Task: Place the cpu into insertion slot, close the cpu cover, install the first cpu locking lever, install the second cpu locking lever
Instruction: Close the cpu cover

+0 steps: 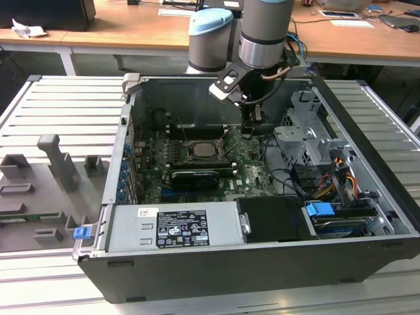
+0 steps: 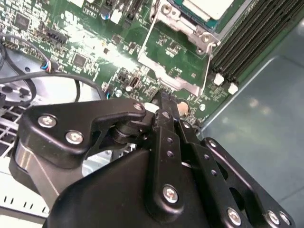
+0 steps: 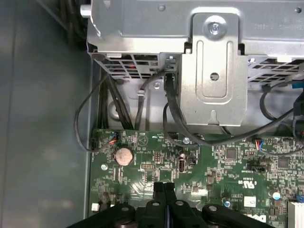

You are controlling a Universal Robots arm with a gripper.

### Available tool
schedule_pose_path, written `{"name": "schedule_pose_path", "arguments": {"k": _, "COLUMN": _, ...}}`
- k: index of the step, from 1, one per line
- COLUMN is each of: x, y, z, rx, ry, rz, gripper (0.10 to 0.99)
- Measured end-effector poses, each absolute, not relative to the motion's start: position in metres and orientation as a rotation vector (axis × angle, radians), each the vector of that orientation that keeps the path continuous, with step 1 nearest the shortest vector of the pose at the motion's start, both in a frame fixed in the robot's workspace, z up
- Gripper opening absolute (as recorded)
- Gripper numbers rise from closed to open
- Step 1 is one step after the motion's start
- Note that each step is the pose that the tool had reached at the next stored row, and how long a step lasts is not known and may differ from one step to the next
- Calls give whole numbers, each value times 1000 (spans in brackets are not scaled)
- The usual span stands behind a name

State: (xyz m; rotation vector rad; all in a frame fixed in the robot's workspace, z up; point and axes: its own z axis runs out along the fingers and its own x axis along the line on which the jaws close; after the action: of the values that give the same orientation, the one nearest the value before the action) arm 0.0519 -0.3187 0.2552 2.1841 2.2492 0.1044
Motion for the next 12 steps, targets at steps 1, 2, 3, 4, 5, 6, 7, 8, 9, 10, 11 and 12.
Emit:
{"name": "schedule_pose_path", "arguments": {"k": 1, "x": 52, "y": -321, "z": 254, "rx": 2186, "ry": 2250, "rz": 101, "gripper": 106}}
{"name": "schedule_pose_path", "arguments": {"k": 2, "x": 52, "y": -321, "z": 253, "rx": 2187, "ry": 2250, "rz": 100, "gripper": 106}}
{"name": "schedule_pose_path", "arguments": {"k": 3, "x": 52, "y": -321, "z": 253, "rx": 2187, "ry": 2250, "rz": 99, "gripper": 106}}
{"name": "schedule_pose_path", "arguments": {"k": 4, "x": 52, "y": -321, "z": 253, "rx": 2187, "ry": 2251, "rz": 98, "gripper": 106}}
{"name": "schedule_pose_path", "arguments": {"k": 5, "x": 51, "y": -322, "z": 253, "rx": 2189, "ry": 2252, "rz": 95, "gripper": 106}}
{"name": "schedule_pose_path", "arguments": {"k": 6, "x": 51, "y": -322, "z": 253, "rx": 2191, "ry": 2255, "rz": 90, "gripper": 106}}
{"name": "schedule_pose_path", "arguments": {"k": 7, "x": 50, "y": -322, "z": 253, "rx": 2194, "ry": 2257, "rz": 86, "gripper": 106}}
{"name": "schedule_pose_path", "arguments": {"k": 8, "x": 49, "y": -322, "z": 253, "rx": 2194, "ry": 2258, "rz": 85, "gripper": 106}}
{"name": "schedule_pose_path", "arguments": {"k": 9, "x": 48, "y": -322, "z": 253, "rx": 2194, "ry": 2258, "rz": 84, "gripper": 106}}
{"name": "schedule_pose_path", "arguments": {"k": 10, "x": 46, "y": -321, "z": 253, "rx": 2194, "ry": 2258, "rz": 84, "gripper": 106}}
{"name": "schedule_pose_path", "arguments": {"k": 11, "x": 44, "y": -322, "z": 253, "rx": 2195, "ry": 2258, "rz": 84, "gripper": 106}}
{"name": "schedule_pose_path", "arguments": {"k": 12, "x": 43, "y": -322, "z": 253, "rx": 2195, "ry": 2258, "rz": 84, "gripper": 106}}
